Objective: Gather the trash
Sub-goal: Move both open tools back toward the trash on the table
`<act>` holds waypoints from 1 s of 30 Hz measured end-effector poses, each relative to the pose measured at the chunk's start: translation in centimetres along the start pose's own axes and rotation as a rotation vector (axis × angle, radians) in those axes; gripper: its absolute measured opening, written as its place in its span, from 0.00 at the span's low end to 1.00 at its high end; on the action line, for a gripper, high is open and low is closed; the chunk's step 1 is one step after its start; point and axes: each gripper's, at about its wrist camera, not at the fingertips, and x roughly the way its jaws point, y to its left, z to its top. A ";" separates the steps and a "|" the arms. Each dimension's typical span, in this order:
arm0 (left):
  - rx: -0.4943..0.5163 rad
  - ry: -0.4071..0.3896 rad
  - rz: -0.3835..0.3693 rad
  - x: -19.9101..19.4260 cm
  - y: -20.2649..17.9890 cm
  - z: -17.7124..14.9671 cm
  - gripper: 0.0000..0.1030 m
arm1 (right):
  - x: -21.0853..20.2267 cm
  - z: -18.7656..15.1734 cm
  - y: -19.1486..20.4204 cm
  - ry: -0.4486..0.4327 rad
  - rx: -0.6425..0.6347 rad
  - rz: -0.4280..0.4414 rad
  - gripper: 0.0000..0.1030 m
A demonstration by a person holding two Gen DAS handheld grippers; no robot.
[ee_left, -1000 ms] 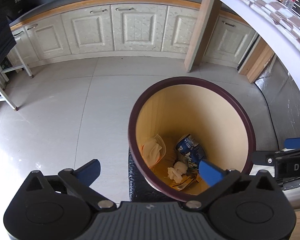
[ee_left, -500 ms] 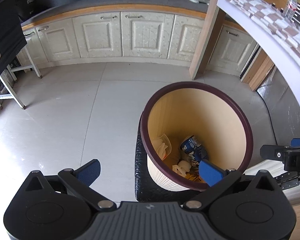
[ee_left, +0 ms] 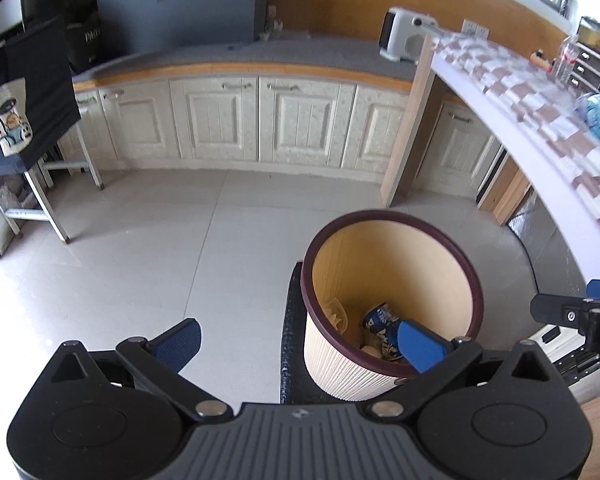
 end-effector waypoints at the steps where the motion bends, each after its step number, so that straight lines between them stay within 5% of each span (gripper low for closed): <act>1: -0.002 -0.016 -0.003 -0.7 0.0 0.0 1.00 | -0.6 -0.1 0.1 -0.014 -0.005 -0.003 1.00; 17: 0.037 -0.331 -0.087 -12.5 -3.7 0.3 1.00 | -13.0 -1.8 -0.6 -0.299 -0.014 0.027 1.00; 30: 0.191 -0.523 -0.246 -17.0 -12.8 1.9 1.00 | -22.2 -3.4 -8.7 -0.536 0.027 -0.082 1.00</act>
